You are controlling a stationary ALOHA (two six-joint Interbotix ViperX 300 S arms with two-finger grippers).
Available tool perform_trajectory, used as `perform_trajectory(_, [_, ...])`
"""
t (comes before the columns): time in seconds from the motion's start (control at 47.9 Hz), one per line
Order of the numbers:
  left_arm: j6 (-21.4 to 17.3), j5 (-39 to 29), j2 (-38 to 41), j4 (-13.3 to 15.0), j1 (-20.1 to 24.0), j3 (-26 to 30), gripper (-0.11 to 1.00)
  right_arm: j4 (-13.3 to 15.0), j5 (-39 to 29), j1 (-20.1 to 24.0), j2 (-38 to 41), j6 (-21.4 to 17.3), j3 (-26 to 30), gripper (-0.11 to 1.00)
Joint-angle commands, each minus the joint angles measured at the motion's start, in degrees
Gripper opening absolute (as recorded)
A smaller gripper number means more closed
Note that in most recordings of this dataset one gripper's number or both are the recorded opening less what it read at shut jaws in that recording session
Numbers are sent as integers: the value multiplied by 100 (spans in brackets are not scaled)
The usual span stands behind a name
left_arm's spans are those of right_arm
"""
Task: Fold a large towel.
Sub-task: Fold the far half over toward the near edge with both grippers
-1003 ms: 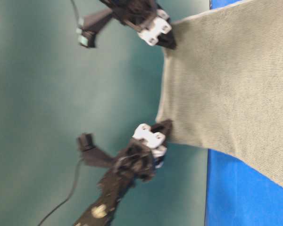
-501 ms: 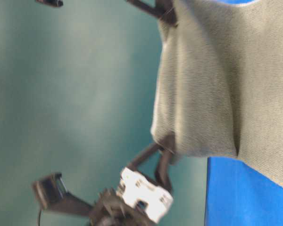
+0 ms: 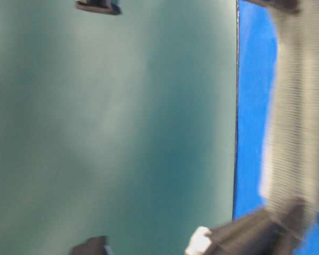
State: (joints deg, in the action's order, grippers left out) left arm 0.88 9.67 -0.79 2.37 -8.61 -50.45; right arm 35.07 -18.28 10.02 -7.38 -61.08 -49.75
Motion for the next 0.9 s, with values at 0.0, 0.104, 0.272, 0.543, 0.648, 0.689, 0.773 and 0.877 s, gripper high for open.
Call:
perform_trajectory(0.0, [97, -26, 114, -9, -281, 0, 4, -18, -123, 167, 202, -123, 44, 7])
perform_trajectory(0.104, [149, -9, 316, 0, -334, 26, 4, -18, -79, 264, 325, -176, 114, 7])
perform_trajectory(0.272, [149, 44, 439, -9, -334, 53, 4, -18, 308, 264, 422, -176, 114, 7])
perform_trajectory(0.543, [149, 141, 448, -9, -396, 70, 4, -18, 519, 290, 563, -176, 211, 8])
perform_trajectory(0.648, [149, 105, 404, -9, -571, 79, 17, -9, 554, 439, 598, -167, 308, 34])
perform_trajectory(0.689, [149, 97, 369, -9, -642, 88, 29, 0, 554, 545, 606, -167, 369, 47])
perform_trajectory(0.773, [141, 44, 264, -9, -773, 62, 55, -18, 536, 747, 589, -176, 448, 65])
perform_trajectory(0.877, [141, -70, 114, -9, -932, 35, 73, -44, 527, 1055, 563, -185, 554, 59])
